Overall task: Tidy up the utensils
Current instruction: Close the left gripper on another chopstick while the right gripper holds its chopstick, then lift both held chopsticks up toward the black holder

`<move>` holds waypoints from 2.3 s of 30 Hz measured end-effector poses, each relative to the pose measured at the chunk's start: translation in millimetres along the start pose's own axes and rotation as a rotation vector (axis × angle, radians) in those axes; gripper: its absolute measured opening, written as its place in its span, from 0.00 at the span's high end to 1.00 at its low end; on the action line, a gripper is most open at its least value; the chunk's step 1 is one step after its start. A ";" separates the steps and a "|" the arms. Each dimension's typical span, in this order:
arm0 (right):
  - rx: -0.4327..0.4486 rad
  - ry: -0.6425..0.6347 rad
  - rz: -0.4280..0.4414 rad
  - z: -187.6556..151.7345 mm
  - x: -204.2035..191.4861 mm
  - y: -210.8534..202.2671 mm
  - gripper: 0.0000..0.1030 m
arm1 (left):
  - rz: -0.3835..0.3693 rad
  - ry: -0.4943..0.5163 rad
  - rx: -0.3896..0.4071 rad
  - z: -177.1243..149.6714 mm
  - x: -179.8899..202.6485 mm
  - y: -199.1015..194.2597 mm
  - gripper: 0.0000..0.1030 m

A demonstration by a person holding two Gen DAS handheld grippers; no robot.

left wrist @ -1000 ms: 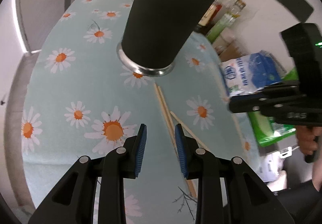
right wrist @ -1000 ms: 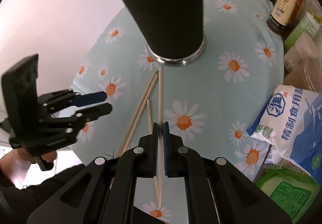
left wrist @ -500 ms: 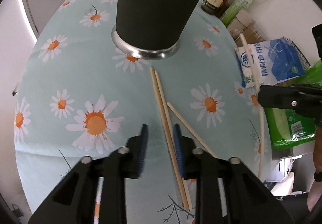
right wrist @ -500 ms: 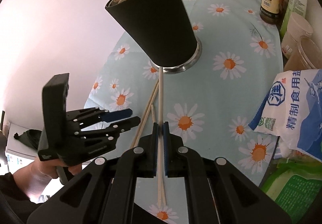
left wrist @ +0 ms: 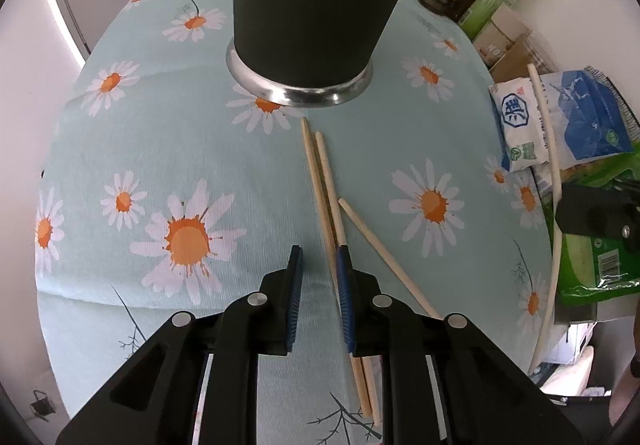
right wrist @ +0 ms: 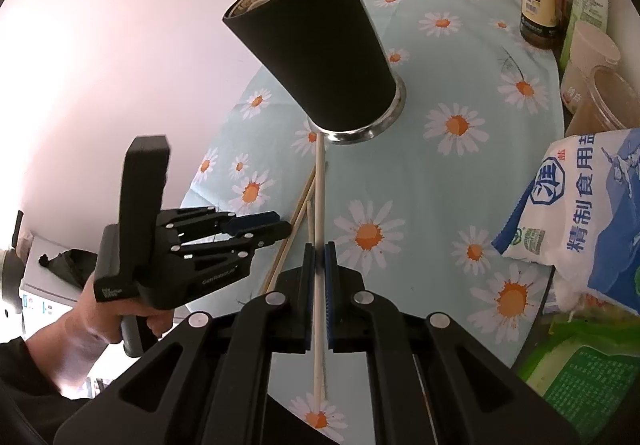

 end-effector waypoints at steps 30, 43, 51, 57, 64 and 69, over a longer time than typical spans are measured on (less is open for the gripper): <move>0.005 0.021 0.123 -12.9 -0.2 0.2 0.95 | 0.074 -0.091 -0.333 49.2 -0.4 38.3 0.95; 0.000 0.035 0.116 -11.5 -2.4 6.5 0.95 | 0.020 -0.152 -0.290 49.6 -22.7 39.8 0.97; 0.012 0.036 0.083 4.1 -7.3 9.9 0.95 | -0.040 -0.158 -0.214 40.4 -43.8 12.2 0.97; 0.050 0.039 0.029 22.2 -17.1 12.0 0.95 | -0.111 -0.138 -0.142 37.1 -42.3 -17.6 0.97; 0.101 0.076 -0.016 40.6 -31.5 12.2 0.95 | -0.250 -0.109 -0.048 34.1 -51.5 -58.7 0.97; 0.195 0.083 -0.024 56.0 -44.6 -1.9 0.95 | -0.293 -0.061 0.010 35.8 -69.1 -81.0 0.97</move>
Point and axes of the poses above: each gripper's, at about its wrist camera, not at the fingertips, and y roughly the way its jaws point, x to its right, z to its top, the point moved 8 cm from there along y, roughly the way its jaws point, and after that the axes turned 4 degrees about z, right-handed, at the moved point
